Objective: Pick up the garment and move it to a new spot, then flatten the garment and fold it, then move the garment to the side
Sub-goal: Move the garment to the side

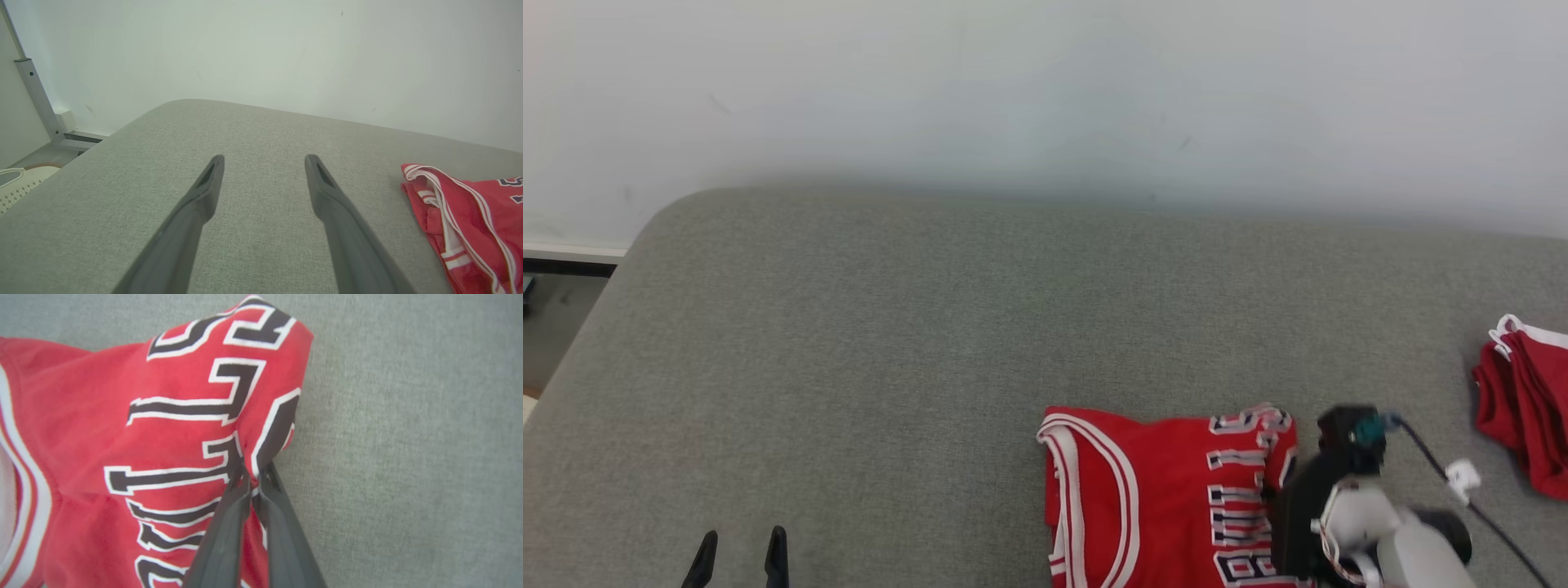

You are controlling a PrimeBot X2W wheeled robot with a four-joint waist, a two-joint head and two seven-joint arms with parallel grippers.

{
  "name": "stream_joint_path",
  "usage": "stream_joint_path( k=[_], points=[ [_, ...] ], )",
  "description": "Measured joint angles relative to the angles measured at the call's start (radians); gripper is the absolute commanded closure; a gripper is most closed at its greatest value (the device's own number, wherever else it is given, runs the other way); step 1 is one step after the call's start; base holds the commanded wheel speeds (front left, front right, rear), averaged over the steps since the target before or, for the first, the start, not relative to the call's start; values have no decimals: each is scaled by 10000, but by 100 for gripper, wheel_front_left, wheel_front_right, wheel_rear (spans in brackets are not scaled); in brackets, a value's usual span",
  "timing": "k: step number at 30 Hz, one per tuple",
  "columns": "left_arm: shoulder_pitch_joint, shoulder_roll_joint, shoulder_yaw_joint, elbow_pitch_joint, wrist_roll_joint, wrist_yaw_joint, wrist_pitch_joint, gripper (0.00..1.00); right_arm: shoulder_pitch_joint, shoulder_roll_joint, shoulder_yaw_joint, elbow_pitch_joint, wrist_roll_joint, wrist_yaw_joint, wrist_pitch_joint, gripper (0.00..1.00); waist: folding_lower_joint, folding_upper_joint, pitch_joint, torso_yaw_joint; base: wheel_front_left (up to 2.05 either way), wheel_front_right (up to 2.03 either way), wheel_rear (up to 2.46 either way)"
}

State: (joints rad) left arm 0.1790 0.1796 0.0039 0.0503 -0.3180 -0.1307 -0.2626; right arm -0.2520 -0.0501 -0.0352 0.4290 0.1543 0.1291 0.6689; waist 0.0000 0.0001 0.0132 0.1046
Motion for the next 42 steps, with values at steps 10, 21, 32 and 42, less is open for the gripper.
stream_joint_path(
  k=[10,21,32,42],
  points=[
    [-273,-318,6,-215,75,0,0,0,-2192,-1498,27,-949,-560,12,1302,100,1,0,442,-517,0,0,0],
    [-862,-313,-182,-330,88,0,0,0,-2864,-2930,-1053,-1946,-606,12,1950,100,1,0,1221,-1216,0,0,0],
    [-1626,65,-625,-343,84,0,0,0,-3522,-3812,-2548,-1942,-1254,12,1524,100,2,1,2276,-1813,0,0,0],
    [-2135,506,-986,-307,69,0,0,0,-4020,-4351,-3070,-495,-2685,15,341,100,2,1,3237,-1774,0,0,0]
  ],
)
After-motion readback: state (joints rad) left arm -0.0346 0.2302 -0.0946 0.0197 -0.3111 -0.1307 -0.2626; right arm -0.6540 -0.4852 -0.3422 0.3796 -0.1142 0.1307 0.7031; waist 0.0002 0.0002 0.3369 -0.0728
